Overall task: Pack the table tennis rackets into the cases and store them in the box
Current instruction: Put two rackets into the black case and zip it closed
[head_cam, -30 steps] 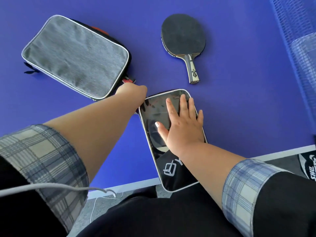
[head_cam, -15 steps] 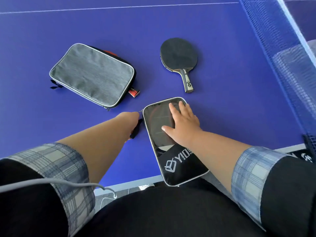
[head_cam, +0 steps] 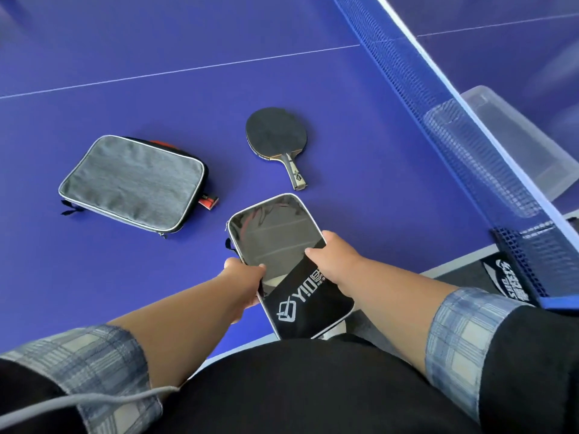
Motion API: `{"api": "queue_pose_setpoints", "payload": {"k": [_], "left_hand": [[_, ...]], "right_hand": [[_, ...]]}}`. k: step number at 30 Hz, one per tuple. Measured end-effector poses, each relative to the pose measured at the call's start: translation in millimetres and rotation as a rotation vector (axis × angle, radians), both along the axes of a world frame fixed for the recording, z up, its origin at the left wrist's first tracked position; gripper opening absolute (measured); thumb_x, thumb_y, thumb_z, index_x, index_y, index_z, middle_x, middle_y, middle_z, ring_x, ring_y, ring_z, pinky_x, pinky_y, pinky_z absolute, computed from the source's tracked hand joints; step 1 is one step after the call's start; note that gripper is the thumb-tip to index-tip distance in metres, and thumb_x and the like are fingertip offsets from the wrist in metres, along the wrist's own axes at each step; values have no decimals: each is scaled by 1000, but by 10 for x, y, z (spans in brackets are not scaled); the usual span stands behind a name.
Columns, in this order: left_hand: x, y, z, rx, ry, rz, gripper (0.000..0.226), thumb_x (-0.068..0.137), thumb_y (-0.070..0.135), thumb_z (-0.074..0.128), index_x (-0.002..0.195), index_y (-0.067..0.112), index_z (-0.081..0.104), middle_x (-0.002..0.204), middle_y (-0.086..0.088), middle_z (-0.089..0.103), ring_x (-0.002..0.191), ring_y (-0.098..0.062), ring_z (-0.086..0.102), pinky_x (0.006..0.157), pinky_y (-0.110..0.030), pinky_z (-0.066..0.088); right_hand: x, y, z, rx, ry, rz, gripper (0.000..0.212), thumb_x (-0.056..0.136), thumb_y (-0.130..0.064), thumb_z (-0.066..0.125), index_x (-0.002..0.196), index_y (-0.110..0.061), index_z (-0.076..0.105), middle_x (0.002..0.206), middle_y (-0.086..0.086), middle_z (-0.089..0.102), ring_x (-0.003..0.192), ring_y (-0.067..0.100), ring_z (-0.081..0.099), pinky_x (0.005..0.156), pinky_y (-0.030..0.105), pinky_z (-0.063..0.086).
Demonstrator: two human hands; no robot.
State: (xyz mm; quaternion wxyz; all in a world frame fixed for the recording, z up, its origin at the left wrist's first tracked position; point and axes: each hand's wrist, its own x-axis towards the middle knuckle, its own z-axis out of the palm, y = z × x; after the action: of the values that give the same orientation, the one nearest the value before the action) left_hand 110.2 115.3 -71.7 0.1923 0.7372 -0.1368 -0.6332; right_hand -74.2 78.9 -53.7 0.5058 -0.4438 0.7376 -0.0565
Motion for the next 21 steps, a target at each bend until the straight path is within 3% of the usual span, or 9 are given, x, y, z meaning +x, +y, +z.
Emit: {"api": "queue_pose_setpoints", "payload": {"k": [4, 7, 9, 12, 16, 21], "left_hand": [[-188, -101, 154, -14, -152, -122, 27, 97, 31, 56, 111, 14, 40, 105, -11, 62, 77, -28, 66, 89, -48, 58], [-438, -308, 248, -73, -197, -194, 25, 98, 29, 55, 107, 13, 37, 107, -9, 59, 86, -32, 66, 80, -42, 57], [-673, -495, 314, -118, -211, -221, 22, 97, 26, 54, 103, 14, 36, 104, -9, 58, 89, -34, 64, 79, -43, 55], [-1081, -840, 349, -259, -270, -356, 33, 89, 22, 63, 109, 14, 38, 106, -20, 59, 91, -39, 65, 80, -48, 58], [-1715, -1288, 397, -299, -316, -422, 38, 85, 29, 66, 109, 9, 43, 109, -20, 62, 97, -40, 64, 80, -50, 58], [-2499, -1767, 333, -238, -331, -377, 34, 91, 32, 62, 114, 15, 44, 110, -14, 59, 98, -36, 62, 74, -43, 55]], "right_hand": [[-199, -38, 174, -43, -6, -13, 55, 97, -36, 54, 150, -27, 40, 142, 2, 53, 111, 22, 58, 89, 39, 53], [-434, -146, 318, -89, -15, -66, 66, 101, -35, 53, 160, -28, 24, 159, 0, 36, 123, 21, 50, 91, 35, 43], [-652, -264, 394, -97, 4, -118, 68, 101, -38, 52, 160, -30, 21, 163, -1, 31, 138, 26, 43, 101, 39, 42], [-1033, -484, 497, -116, 32, -171, 68, 98, -39, 52, 159, -35, 23, 159, -1, 38, 138, 30, 45, 106, 42, 44], [-1624, -811, 579, -136, 46, -216, 60, 92, -35, 47, 150, -41, 33, 132, -4, 56, 114, 26, 58, 96, 46, 53], [-2356, -1318, 422, -117, 49, -237, 78, 83, -47, 54, 154, -46, 23, 143, -2, 53, 122, 29, 57, 99, 49, 52]]}}
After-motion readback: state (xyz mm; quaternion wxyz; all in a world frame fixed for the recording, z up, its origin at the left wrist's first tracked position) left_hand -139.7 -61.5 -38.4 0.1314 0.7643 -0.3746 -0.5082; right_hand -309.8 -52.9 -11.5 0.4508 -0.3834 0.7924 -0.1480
